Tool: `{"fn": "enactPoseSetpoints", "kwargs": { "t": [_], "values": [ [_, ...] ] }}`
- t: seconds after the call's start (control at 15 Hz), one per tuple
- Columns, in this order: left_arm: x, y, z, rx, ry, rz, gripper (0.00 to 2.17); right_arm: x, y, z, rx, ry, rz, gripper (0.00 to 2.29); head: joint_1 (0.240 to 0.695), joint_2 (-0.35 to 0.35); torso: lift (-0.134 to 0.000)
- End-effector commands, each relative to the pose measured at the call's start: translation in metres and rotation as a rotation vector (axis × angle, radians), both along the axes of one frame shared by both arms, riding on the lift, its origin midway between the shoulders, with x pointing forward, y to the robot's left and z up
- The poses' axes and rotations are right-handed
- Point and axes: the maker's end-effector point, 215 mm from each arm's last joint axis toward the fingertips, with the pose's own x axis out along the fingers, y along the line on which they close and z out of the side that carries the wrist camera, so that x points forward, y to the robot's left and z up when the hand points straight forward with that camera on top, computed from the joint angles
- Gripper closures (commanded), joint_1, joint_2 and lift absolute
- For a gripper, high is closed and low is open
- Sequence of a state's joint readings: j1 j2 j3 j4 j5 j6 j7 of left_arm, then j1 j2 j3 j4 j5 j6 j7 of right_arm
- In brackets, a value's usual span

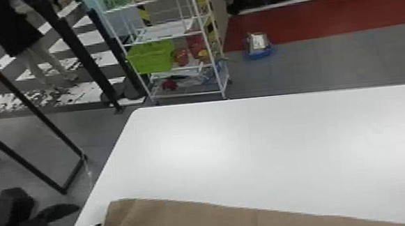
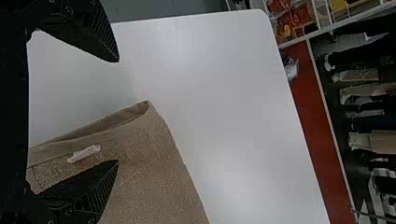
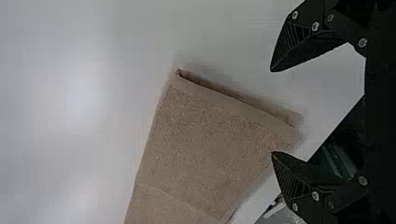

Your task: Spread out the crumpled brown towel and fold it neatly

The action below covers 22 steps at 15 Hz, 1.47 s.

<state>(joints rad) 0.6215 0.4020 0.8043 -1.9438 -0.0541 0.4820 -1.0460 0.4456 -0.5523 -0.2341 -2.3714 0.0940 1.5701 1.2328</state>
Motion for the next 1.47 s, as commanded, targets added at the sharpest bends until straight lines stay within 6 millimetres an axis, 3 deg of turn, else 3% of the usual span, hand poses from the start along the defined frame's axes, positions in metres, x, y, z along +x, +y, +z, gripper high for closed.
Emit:
{"fn": "enactPoseSetpoints", "kwargs": {
  "t": [0.0,0.2,0.53,0.87,1.0,1.13,1.4],
  "values": [
    [0.002,0.0,0.003,0.003,-0.006,-0.007,0.13,0.006,-0.014,-0.009,-0.034,0.014,-0.023,0.29,0.695,0.35,-0.122],
    [0.005,-0.001,0.002,0.004,-0.014,-0.015,0.13,0.012,0.001,-0.017,-0.016,0.028,0.001,0.34,0.695,0.35,-0.122],
    [0.005,-0.001,0.005,0.003,-0.018,-0.014,0.13,0.028,0.007,-0.029,-0.057,0.035,0.035,0.43,0.695,0.35,-0.122],
    [0.004,0.001,0.005,0.002,-0.018,-0.011,0.14,0.032,0.032,-0.037,-0.049,0.043,0.087,0.47,0.695,0.35,-0.122],
    [0.003,0.002,0.005,0.003,-0.017,-0.009,0.14,0.035,0.035,-0.035,-0.047,0.037,0.098,0.72,0.695,0.35,-0.122],
    [0.002,0.003,0.006,0.004,-0.017,-0.008,0.14,0.037,0.032,-0.034,-0.055,0.032,0.093,1.13,0.695,0.35,-0.122],
    [0.002,0.003,0.006,0.004,-0.017,-0.008,0.15,0.049,0.005,-0.021,-0.056,0.003,0.021,1.26,0.695,0.35,-0.122]
  ]
}}
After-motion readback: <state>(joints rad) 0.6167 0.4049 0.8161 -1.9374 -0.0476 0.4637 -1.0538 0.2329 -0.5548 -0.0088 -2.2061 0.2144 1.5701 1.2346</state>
